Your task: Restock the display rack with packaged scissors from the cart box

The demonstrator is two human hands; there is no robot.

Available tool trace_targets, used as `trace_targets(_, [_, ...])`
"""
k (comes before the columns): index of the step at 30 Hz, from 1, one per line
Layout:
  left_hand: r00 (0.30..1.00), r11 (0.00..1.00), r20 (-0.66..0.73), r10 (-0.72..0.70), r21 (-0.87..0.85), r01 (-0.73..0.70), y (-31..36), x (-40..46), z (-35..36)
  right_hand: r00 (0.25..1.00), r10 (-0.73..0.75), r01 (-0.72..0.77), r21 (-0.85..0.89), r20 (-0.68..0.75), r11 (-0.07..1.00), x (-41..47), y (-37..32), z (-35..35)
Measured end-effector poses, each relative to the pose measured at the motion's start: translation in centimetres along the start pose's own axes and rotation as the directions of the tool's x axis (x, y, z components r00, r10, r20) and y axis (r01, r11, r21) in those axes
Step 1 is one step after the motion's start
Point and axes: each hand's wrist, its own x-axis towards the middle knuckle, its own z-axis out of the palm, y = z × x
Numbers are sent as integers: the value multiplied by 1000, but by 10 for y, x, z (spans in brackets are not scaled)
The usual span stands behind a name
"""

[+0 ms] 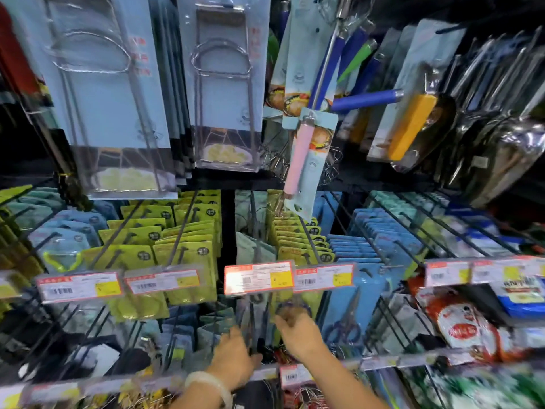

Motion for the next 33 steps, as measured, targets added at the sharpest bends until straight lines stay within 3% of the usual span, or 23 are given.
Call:
trace_targets(3, [983, 958, 64, 172, 222, -182, 37, -24, 28, 999, -31, 35, -198, 24, 980, -19, 36, -25])
trace_targets(7, [929, 838, 40, 369, 418, -351, 96, -45, 50, 989, -148, 127, -532, 3, 837, -49, 74, -73])
trace_targets(9, [893, 764, 57, 447, 495, -414, 133, -59, 68, 980, -181, 89, -628, -84, 773, -63, 106, -109])
trace_targets(11, [874, 712, 97, 476, 541, -448, 175, -76, 89, 986, -118, 13, -657, -116, 754, -82, 140, -148])
trace_targets(20, [755, 503, 306, 579, 595, -627, 354, -161, 224, 930, 158, -336, -595, -331, 730, -181, 319, -317])
trace_targets(28, [550, 275, 500, 669, 522, -808, 479, -227, 343, 812, 443, -576, -402, -380, 712, -275, 444, -418])
trace_targets(33, [468, 175, 601, 648, 480, -860, 545, -237, 402, 726, 545, -673, -270, -419, 689, -291, 501, -456])
